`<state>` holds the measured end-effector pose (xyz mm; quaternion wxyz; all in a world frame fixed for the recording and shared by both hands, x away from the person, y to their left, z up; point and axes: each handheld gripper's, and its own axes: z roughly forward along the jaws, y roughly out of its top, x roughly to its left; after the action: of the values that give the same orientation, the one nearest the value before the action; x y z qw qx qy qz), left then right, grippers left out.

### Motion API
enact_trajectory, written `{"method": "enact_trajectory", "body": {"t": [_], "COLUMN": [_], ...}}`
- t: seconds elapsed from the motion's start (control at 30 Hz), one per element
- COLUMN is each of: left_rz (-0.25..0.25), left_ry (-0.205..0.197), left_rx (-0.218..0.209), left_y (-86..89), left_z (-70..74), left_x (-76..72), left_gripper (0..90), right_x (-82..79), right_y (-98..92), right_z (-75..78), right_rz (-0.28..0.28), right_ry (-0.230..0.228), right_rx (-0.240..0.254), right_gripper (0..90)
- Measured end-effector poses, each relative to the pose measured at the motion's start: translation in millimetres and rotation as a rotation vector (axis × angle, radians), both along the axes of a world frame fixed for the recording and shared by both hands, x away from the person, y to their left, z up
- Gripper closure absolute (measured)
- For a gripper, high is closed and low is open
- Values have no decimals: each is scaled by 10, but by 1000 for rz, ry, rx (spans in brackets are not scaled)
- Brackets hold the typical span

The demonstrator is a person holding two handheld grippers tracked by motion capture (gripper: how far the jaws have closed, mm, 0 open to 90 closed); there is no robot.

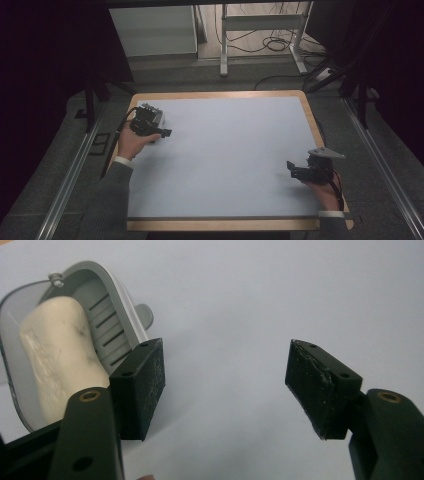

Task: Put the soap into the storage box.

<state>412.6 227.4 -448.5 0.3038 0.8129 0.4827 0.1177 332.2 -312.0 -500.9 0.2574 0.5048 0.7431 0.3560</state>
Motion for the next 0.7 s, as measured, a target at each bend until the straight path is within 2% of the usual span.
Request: {"method": "enact_trajectory", "body": {"t": [0.17,0.33,0.47,0.6,0.7], "left_rz": [-48,-97,-119,-119,-115], "left_ry": [-17,-59,-41,-41,-27], "left_rx": [-19,-57,-75,-81,-84], "left_y": [-61,-175,-242,-281,-277], "left_z": [-58,-148,-254,-350,-445], "left_x": [-209,-458,-586,-672,-732], "left_gripper": [304,304,302,298,292], "right_x": [-6,-6,-8,-10,-10], "right_y": [16,14,24,30,26], "right_z": [5,8,3,4,5], "right_rz": [7,6,8,14,12], "right_ry": [-2,-4,-4,-4,-7], "right_rx": [-4,-5,-12,-16,-17], "right_gripper": [83,83,83,82,82]}}
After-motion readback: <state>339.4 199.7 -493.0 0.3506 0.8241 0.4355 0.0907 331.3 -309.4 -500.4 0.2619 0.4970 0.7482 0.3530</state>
